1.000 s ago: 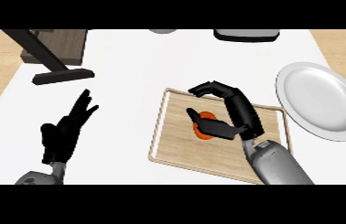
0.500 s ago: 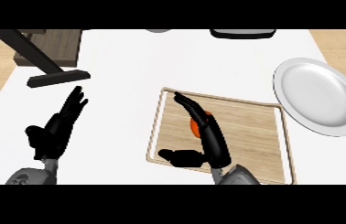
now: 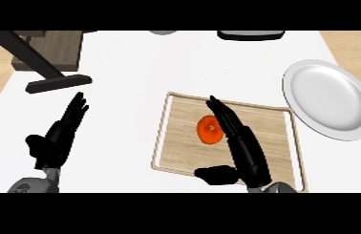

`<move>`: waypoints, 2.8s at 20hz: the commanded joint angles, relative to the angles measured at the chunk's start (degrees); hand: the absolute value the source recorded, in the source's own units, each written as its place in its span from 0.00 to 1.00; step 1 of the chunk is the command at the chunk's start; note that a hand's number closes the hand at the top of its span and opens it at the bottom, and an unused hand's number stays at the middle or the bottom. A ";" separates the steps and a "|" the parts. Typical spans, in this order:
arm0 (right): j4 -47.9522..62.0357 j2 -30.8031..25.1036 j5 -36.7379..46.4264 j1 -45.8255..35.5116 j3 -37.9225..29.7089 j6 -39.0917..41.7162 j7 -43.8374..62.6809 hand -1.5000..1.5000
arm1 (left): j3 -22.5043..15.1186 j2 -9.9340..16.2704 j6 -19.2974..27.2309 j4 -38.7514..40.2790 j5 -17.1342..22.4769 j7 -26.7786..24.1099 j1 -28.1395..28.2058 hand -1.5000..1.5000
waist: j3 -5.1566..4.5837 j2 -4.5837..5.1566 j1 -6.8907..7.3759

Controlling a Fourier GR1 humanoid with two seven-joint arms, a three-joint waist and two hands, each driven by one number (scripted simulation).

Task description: Pick the squash from the tray and place it in the plate

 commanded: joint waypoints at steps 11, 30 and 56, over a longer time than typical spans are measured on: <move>-5.41 -5.39 3.62 -4.61 -1.27 26.11 26.49 0.00 | 1.10 -1.71 -2.32 0.51 -1.18 -0.47 0.78 0.50 | 0.10 0.29 0.70; 11.49 7.36 17.10 -8.71 -7.51 34.17 24.34 0.00 | 6.84 -3.93 -6.43 -2.27 -6.28 -0.10 1.97 0.50 | 0.12 0.27 0.84; 16.29 1.04 27.61 -2.14 -14.37 24.55 3.52 1.00 | 10.10 -7.88 -7.25 -2.25 -9.73 2.62 1.26 0.50 | 0.16 -0.07 -0.69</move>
